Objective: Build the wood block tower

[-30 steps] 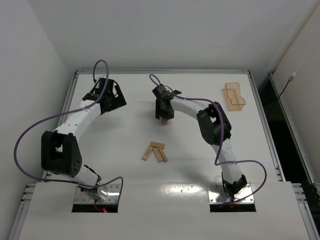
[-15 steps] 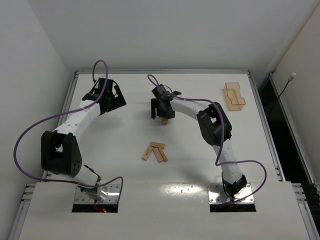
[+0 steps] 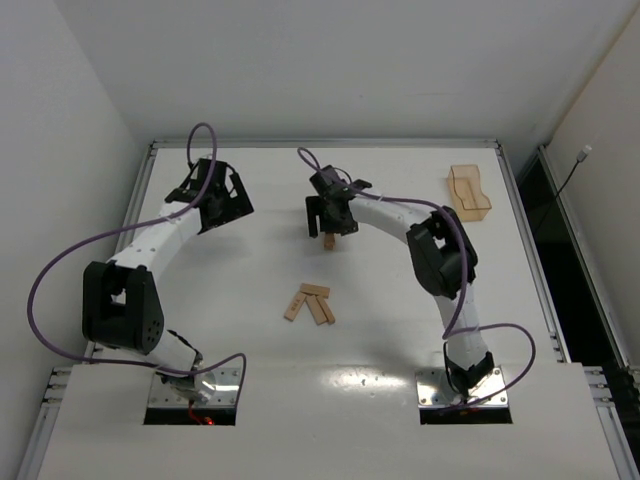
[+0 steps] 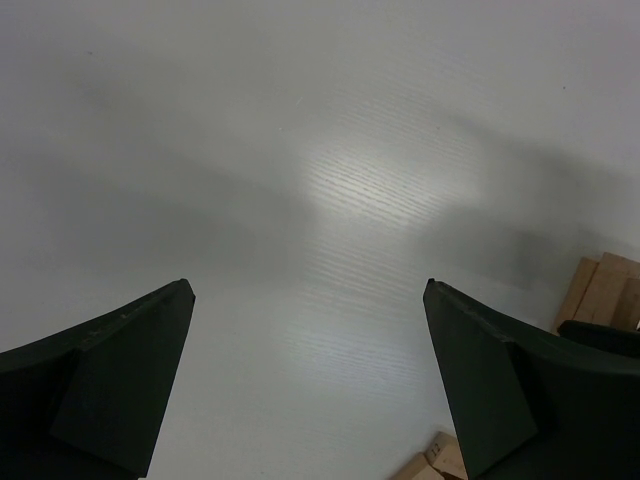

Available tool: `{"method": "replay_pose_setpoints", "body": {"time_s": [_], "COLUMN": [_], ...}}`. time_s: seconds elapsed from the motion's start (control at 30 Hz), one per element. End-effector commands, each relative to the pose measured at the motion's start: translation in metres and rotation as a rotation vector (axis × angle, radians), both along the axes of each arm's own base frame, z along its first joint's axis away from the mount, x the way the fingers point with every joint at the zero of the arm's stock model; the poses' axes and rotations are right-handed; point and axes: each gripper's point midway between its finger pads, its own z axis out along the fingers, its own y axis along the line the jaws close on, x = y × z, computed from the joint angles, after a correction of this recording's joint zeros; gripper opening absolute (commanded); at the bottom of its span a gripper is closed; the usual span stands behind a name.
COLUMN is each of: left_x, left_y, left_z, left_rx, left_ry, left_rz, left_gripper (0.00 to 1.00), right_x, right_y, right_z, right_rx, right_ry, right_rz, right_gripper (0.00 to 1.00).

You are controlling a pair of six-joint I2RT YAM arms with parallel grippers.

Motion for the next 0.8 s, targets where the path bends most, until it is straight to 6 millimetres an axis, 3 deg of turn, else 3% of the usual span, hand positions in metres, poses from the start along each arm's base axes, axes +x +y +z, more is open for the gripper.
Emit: {"method": "replay_pose_setpoints", "body": {"time_s": [0.0,0.1,0.17,0.2,0.27,0.3,0.33,0.37,0.4,0.47,0.6,0.63,0.67,0.7,0.77], "left_x": [0.002,0.002,-0.001,-0.001,-0.001,0.0,0.0,-0.001,-0.002,-0.001,0.004,0.006,0.006,0.01,0.013], "left_y": [0.002,0.002,0.001,0.001,0.001,0.0,-0.003,-0.005,-0.007,-0.023,-0.036,-0.038,-0.039,-0.041,-0.043], "left_z": [0.012,0.016,0.015,0.015,0.019,0.02,0.02,0.019,0.019,0.022,0.026,0.026,0.026,0.034,0.03], "left_rx": [-0.028,-0.03,-0.037,-0.037,-0.038,-0.034,-0.038,-0.039,-0.023,-0.057,-0.067,-0.067,-0.074,-0.072,-0.073], "left_ry": [-0.048,-0.057,-0.055,-0.056,-0.065,-0.071,-0.068,-0.065,-0.06,-0.074,-0.081,-0.079,-0.072,-0.094,-0.076], "left_rz": [0.015,0.015,0.009,0.009,0.009,-0.011,-0.033,-0.056,-0.107,-0.218,-0.332,-0.347,-0.353,-0.37,-0.383], "left_gripper": [1.0,1.0,1.0,1.0,1.0,1.0,1.0,1.0,1.0,1.0,1.0,1.0,1.0,1.0,1.0], "right_x": [0.007,0.006,-0.001,-0.006,-0.014,-0.02,-0.029,-0.036,-0.046,-0.065,-0.081,-0.085,-0.087,-0.083,-0.082], "right_y": [0.007,0.016,0.019,0.022,0.017,0.016,0.018,0.003,0.001,-0.013,-0.037,-0.04,-0.042,-0.043,-0.046], "right_z": [0.068,0.108,0.123,0.144,0.154,0.17,0.17,0.16,0.159,0.144,0.118,0.11,0.104,0.1,0.094], "right_rx": [0.084,0.156,0.184,0.213,0.208,0.202,0.205,0.193,0.201,0.188,0.119,0.092,0.079,0.055,0.013], "right_ry": [-0.119,-0.181,-0.196,-0.229,-0.245,-0.287,-0.296,-0.264,-0.28,-0.244,-0.231,-0.249,-0.248,-0.275,-0.326], "right_rz": [0.044,0.109,0.154,0.223,0.308,0.433,0.539,0.602,0.75,0.889,1.136,1.232,1.268,1.291,1.345], "right_gripper": [0.72,0.72,0.72,0.72,0.72,0.72,0.72,0.71,0.71,0.58,0.26,0.08,0.0,0.0,0.0]}}
